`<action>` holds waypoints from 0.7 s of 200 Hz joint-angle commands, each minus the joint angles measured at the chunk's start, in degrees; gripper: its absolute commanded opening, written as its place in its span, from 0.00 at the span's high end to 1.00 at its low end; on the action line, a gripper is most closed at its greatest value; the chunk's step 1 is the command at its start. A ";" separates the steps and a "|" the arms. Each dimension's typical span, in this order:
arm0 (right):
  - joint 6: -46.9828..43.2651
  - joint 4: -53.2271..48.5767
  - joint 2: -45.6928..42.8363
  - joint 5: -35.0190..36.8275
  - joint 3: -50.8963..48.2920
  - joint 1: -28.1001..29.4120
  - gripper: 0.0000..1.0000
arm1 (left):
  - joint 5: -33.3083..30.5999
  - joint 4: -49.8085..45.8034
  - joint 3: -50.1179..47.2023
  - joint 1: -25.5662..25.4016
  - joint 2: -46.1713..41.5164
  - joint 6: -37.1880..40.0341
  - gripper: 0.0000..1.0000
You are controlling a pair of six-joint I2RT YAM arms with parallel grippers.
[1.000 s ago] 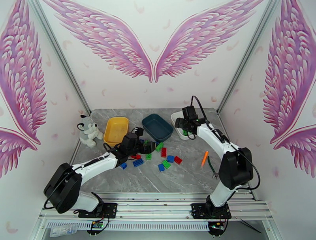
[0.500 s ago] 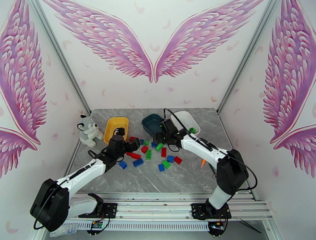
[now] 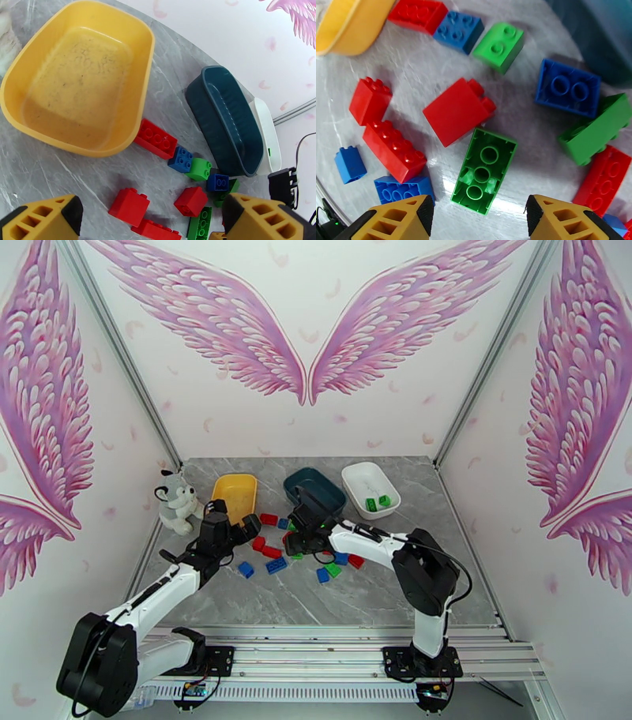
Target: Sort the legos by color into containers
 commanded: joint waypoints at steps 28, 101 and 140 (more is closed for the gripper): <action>1.42 0.71 3.90 1.82 2.00 1.28 0.39 | 1.91 0.56 -0.82 0.42 -0.58 -1.02 0.01; 0.99 -0.62 7.83 5.93 4.70 2.19 0.39 | 2.91 1.01 -0.86 0.51 -0.49 -1.10 0.01; 0.30 -1.73 7.04 8.56 4.48 2.10 0.54 | 4.74 2.58 -0.98 0.35 0.96 -1.64 0.01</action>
